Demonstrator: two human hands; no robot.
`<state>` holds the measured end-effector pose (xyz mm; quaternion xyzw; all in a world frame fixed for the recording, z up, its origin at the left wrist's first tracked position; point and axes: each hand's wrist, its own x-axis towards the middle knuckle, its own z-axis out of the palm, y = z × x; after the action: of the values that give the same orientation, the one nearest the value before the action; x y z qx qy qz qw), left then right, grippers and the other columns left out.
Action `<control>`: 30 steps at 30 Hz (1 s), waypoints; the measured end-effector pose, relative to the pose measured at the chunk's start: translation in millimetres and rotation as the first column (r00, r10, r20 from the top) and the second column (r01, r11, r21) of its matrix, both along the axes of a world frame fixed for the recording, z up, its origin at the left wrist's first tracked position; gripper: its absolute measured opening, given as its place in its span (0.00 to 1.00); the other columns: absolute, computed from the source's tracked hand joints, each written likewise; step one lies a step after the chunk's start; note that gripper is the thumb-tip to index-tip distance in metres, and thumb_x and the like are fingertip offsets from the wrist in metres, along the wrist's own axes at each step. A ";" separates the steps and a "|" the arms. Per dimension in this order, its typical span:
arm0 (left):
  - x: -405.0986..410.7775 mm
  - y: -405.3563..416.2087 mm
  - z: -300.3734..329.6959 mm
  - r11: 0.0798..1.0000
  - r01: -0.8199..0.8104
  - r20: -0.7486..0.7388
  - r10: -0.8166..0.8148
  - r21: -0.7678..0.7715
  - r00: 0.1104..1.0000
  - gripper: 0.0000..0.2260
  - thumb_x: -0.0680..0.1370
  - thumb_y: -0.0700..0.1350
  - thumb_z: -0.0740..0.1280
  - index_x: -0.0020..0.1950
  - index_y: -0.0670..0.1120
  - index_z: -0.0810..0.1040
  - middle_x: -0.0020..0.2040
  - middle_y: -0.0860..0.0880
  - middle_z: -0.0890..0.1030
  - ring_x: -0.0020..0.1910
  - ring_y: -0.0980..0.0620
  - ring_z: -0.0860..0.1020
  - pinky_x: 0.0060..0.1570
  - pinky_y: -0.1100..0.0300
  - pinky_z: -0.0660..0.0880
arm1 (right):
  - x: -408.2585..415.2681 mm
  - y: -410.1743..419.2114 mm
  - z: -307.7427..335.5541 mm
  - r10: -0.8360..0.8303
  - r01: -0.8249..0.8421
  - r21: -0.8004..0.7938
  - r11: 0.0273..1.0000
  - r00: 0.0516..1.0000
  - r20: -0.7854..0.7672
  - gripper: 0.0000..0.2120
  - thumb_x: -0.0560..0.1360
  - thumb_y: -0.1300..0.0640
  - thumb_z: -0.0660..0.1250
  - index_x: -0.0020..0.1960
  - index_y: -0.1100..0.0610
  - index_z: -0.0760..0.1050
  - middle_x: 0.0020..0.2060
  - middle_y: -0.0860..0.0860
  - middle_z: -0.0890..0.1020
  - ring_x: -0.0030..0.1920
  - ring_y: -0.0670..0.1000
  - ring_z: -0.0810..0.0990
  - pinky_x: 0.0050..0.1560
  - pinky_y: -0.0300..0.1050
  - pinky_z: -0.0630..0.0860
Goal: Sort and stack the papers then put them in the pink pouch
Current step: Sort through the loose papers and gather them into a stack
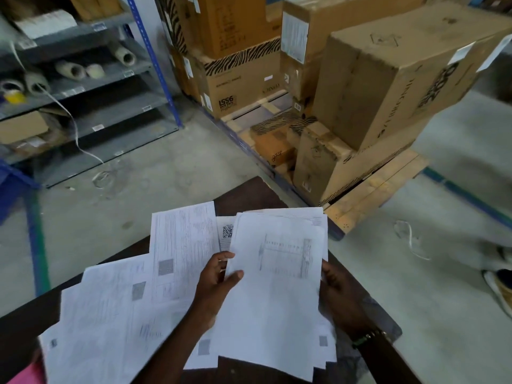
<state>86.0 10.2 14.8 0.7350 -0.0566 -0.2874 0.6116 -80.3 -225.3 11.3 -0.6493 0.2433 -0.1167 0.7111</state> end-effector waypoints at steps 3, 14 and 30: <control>-4.8 -2.5 -7.8 0.997 -0.059 -0.105 0.054 -0.040 0.993 0.27 0.73 0.41 0.78 0.67 0.55 0.72 0.62 0.53 0.83 0.61 0.51 0.82 0.51 0.62 0.82 | -5.9 0.6 -3.4 0.049 -0.047 0.078 0.996 0.998 -0.027 0.13 0.84 0.69 0.62 0.63 0.62 0.82 0.60 0.64 0.84 0.62 0.67 0.83 0.61 0.74 0.79; -21.2 13.4 7.7 0.994 -0.104 0.086 0.102 0.022 0.991 0.18 0.76 0.51 0.75 0.65 0.55 0.77 0.58 0.56 0.85 0.58 0.54 0.84 0.51 0.61 0.83 | 8.3 26.6 15.4 0.072 -0.107 -0.262 0.959 0.988 -0.137 0.47 0.79 0.48 0.74 0.84 0.36 0.45 0.83 0.36 0.55 0.82 0.45 0.59 0.79 0.56 0.63; -14.8 124.9 65.7 0.941 -0.324 0.279 0.288 0.095 0.916 0.21 0.70 0.59 0.77 0.60 0.67 0.76 0.53 0.63 0.84 0.54 0.56 0.83 0.54 0.57 0.80 | 94.9 142.6 50.0 0.169 -0.159 -0.193 0.968 0.985 0.032 0.18 0.77 0.65 0.76 0.62 0.50 0.81 0.58 0.41 0.87 0.59 0.43 0.86 0.56 0.45 0.85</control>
<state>71.2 135.2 80.5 0.8071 -0.0006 -0.0918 0.5833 14.5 -82.7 61.3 -0.7289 0.1592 -0.0959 0.6589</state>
